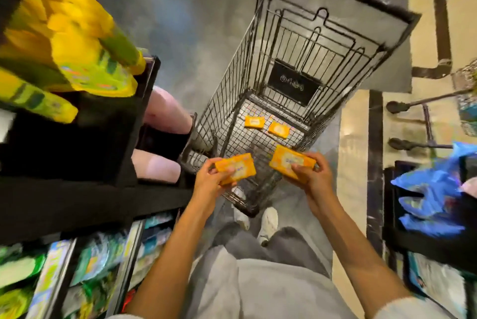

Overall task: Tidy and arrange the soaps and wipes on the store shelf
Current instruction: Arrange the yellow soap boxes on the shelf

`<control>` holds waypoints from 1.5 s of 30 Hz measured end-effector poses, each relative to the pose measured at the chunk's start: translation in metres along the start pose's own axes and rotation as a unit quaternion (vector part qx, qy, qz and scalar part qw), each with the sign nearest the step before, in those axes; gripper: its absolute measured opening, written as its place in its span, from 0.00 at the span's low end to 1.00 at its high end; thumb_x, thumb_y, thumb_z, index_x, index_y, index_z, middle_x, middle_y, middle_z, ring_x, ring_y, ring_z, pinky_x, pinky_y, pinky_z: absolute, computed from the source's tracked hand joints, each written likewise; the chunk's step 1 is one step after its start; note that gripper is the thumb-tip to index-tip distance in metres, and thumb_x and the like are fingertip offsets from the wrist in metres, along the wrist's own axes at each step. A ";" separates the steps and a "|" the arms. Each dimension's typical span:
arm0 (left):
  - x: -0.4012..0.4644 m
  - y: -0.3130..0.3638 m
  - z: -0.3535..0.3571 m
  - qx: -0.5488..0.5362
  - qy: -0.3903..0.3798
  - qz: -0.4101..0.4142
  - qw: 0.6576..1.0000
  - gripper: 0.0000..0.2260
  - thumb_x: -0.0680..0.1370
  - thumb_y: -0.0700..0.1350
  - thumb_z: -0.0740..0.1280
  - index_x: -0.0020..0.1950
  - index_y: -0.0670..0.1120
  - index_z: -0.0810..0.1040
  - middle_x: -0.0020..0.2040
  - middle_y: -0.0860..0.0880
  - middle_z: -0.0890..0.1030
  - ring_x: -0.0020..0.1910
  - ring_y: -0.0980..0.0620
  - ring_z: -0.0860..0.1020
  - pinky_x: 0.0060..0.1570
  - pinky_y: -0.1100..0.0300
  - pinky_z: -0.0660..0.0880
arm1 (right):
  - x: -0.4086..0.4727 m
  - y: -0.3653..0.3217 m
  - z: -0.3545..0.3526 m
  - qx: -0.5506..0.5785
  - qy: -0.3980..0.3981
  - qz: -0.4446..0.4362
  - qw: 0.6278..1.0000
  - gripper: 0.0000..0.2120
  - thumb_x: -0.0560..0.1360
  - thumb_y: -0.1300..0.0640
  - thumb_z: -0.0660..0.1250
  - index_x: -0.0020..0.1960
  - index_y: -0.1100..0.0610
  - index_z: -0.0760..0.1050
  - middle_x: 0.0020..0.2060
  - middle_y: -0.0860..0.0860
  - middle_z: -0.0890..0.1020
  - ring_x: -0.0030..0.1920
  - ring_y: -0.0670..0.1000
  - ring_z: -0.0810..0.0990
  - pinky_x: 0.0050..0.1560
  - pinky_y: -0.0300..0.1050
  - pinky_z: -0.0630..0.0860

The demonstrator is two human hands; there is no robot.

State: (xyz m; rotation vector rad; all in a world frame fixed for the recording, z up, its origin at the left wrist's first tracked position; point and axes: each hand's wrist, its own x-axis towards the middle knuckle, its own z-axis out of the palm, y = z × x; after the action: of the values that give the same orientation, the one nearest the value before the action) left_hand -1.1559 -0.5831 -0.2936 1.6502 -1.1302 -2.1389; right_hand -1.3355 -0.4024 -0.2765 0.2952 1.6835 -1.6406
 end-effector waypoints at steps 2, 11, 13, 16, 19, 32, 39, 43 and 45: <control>0.032 0.007 0.007 0.005 0.006 -0.028 1.000 0.18 0.76 0.31 0.73 0.65 0.39 0.75 0.57 0.38 0.81 0.46 0.39 0.84 0.34 0.54 0.83 | 0.017 0.002 0.007 -0.007 0.015 0.015 1.000 0.17 0.70 0.69 0.77 0.48 0.48 0.82 0.51 0.55 0.82 0.56 0.65 0.82 0.59 0.75 0.77; 0.179 0.004 0.036 0.077 -0.027 -0.127 0.989 0.12 0.80 0.31 0.68 0.61 0.42 0.75 0.58 0.42 0.79 0.50 0.42 0.82 0.56 0.40 0.83 | 0.090 0.010 0.039 -0.005 0.031 0.071 0.997 0.16 0.73 0.72 0.73 0.54 0.55 0.78 0.51 0.56 0.82 0.46 0.56 0.87 0.43 0.58 0.86; 0.208 -0.003 0.043 0.089 -0.012 -0.144 0.985 0.13 0.80 0.31 0.69 0.61 0.43 0.75 0.62 0.41 0.78 0.53 0.41 0.82 0.57 0.40 0.82 | 0.103 0.014 0.044 0.002 0.037 0.085 0.996 0.17 0.72 0.72 0.74 0.55 0.55 0.78 0.52 0.56 0.81 0.50 0.60 0.85 0.48 0.63 0.85; 0.255 -0.023 0.057 0.111 0.003 -0.162 0.980 0.15 0.80 0.31 0.69 0.63 0.43 0.74 0.65 0.39 0.77 0.57 0.37 0.81 0.56 0.40 0.83 | 0.130 0.024 0.048 0.010 0.052 0.111 0.992 0.17 0.72 0.72 0.74 0.54 0.55 0.78 0.51 0.55 0.83 0.48 0.57 0.86 0.46 0.59 0.86; 0.295 -0.045 0.069 0.123 0.021 -0.177 0.976 0.17 0.79 0.32 0.71 0.64 0.43 0.71 0.64 0.39 0.76 0.56 0.38 0.81 0.51 0.42 0.84 | 0.153 0.032 0.048 0.017 0.061 0.129 0.990 0.17 0.73 0.72 0.74 0.54 0.55 0.78 0.49 0.53 0.84 0.43 0.52 0.88 0.41 0.52 0.86; 0.401 -0.085 0.078 0.134 0.024 -0.181 0.974 0.20 0.79 0.36 0.73 0.70 0.39 0.73 0.63 0.39 0.80 0.49 0.44 0.84 0.46 0.50 0.85 | 0.237 0.080 0.068 0.019 0.109 0.178 0.978 0.15 0.75 0.71 0.73 0.54 0.55 0.74 0.55 0.56 0.81 0.53 0.60 0.86 0.49 0.60 0.86; 0.430 -0.090 0.059 0.154 0.027 -0.190 0.969 0.22 0.79 0.37 0.74 0.71 0.42 0.72 0.66 0.41 0.79 0.52 0.45 0.84 0.41 0.54 0.85 | 0.315 0.124 0.090 0.005 0.129 0.226 0.966 0.18 0.76 0.71 0.71 0.56 0.53 0.72 0.59 0.57 0.81 0.54 0.58 0.85 0.49 0.55 0.86; 0.440 -0.096 0.053 0.161 0.009 -0.192 0.968 0.18 0.80 0.37 0.72 0.67 0.43 0.70 0.67 0.41 0.77 0.54 0.44 0.83 0.48 0.50 0.85 | 0.349 0.148 0.093 -0.051 0.129 0.241 0.961 0.17 0.76 0.70 0.71 0.51 0.50 0.71 0.53 0.54 0.82 0.53 0.57 0.85 0.40 0.48 0.84; 0.444 -0.099 0.051 0.163 0.009 -0.191 0.968 0.19 0.80 0.36 0.72 0.66 0.45 0.69 0.68 0.41 0.76 0.57 0.43 0.82 0.48 0.49 0.85 | 0.362 0.159 0.091 -0.080 0.122 0.240 0.960 0.17 0.76 0.70 0.71 0.51 0.49 0.71 0.52 0.55 0.82 0.51 0.58 0.86 0.37 0.46 0.83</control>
State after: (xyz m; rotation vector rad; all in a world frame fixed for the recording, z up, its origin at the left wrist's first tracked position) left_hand -1.3294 -0.7533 -0.6816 2.1831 -1.3042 -2.2392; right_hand -1.4523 -0.5834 -0.6204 0.7855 1.7388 -1.1363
